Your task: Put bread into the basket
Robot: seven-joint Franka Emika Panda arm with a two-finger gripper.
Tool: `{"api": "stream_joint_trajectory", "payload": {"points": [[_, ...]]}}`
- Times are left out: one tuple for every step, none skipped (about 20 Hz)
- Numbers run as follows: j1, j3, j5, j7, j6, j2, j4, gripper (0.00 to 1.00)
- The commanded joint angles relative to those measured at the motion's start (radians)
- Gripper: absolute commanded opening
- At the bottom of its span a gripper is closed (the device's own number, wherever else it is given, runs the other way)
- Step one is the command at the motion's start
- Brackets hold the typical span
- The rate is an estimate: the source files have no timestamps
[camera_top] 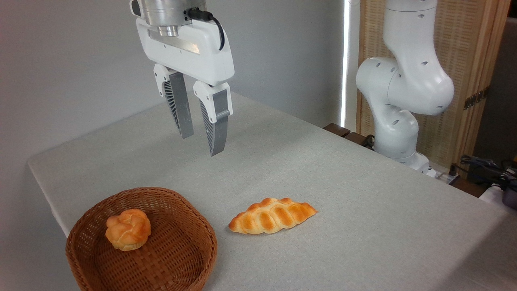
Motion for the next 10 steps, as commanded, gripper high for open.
{"api": "stream_joint_trajectory", "payload": {"points": [[-0.017,0.023,-0.008,0.0,-0.029,0.001,0.017,1.0],[-0.019,0.023,-0.008,0.001,-0.037,0.001,0.017,1.0],[-0.02,0.023,-0.008,0.003,-0.046,0.001,0.018,1.0],[-0.025,0.023,-0.006,0.006,-0.049,0.001,0.017,1.0],[-0.032,0.025,-0.006,0.006,-0.049,0.001,0.018,1.0],[-0.037,0.025,-0.006,0.007,-0.049,0.003,0.017,1.0],[-0.037,0.025,-0.006,0.007,-0.049,0.003,0.017,1.0],[-0.039,0.025,-0.006,0.007,-0.049,0.003,0.017,1.0],[-0.039,0.025,-0.006,0.009,-0.049,0.003,0.017,1.0],[-0.039,0.025,-0.006,0.009,-0.048,0.003,0.017,1.0]]}}
